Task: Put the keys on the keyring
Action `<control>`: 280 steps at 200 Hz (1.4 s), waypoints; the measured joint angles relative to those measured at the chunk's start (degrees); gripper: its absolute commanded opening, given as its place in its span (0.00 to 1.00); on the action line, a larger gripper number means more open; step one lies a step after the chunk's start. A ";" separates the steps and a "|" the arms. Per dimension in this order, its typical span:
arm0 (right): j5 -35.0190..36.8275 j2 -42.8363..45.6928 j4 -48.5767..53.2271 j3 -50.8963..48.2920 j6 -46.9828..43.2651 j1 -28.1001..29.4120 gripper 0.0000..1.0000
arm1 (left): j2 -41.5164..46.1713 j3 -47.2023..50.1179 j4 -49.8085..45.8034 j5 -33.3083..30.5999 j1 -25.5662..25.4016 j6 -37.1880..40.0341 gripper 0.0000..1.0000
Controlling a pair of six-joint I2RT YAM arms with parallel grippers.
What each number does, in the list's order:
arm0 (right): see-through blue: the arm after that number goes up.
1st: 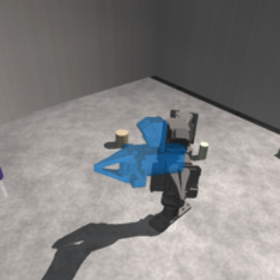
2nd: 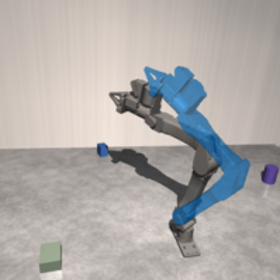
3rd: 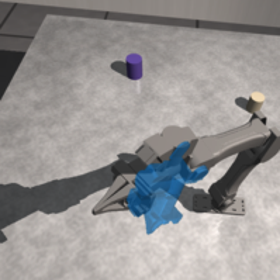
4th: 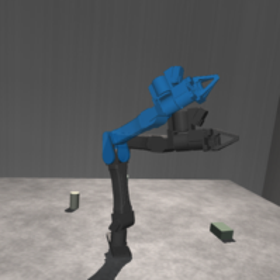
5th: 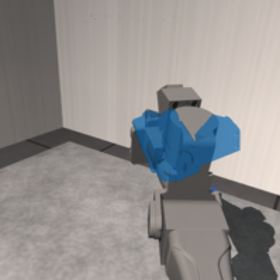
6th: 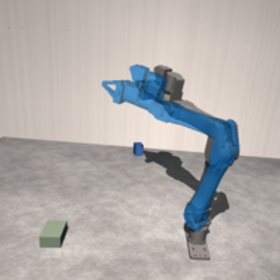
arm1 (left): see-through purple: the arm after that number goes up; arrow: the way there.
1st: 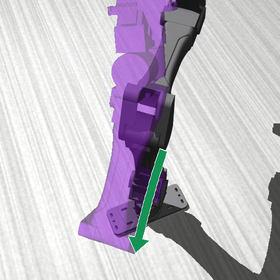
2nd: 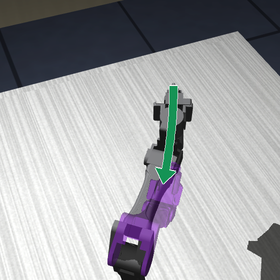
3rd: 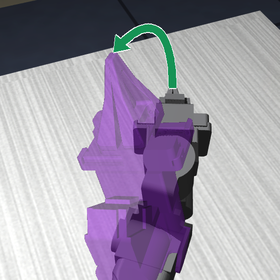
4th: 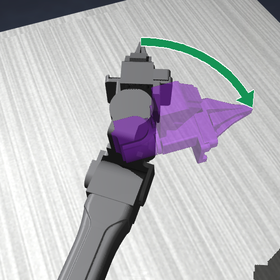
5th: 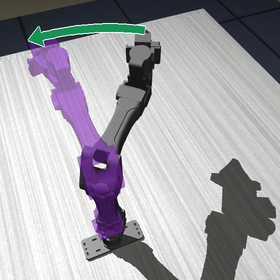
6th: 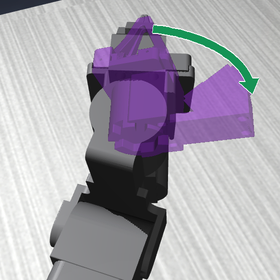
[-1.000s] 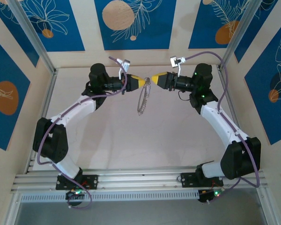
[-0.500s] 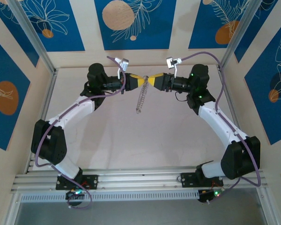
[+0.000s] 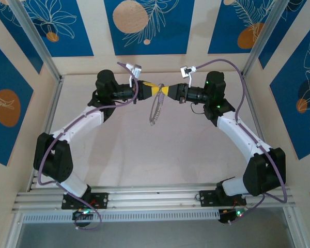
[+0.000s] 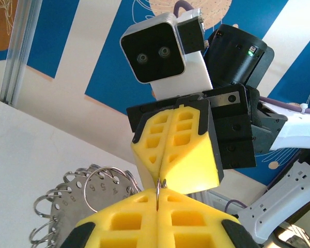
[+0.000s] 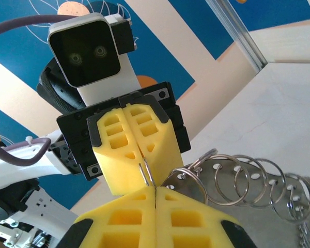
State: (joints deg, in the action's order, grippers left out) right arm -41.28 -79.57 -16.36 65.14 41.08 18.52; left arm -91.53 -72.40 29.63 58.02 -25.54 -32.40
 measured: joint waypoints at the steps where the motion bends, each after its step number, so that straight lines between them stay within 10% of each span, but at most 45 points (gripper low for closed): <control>1: 0.00 0.02 -0.02 -0.02 0.02 0.00 0.00 | 0.02 0.00 -0.07 -0.02 0.00 0.02 0.00; 161: 0.57 1.86 -6.21 -6.01 3.85 0.09 0.13 | 2.84 3.78 -0.28 -3.28 -0.52 1.05 0.00; 280: 1.09 1.79 -6.84 -6.03 4.57 2.34 0.00 | 3.89 4.74 1.51 -3.80 -0.48 0.96 0.00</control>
State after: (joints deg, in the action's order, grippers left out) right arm -40.18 -77.78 -23.20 59.11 45.65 20.86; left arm -87.64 -67.66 31.14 54.22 -26.02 -31.44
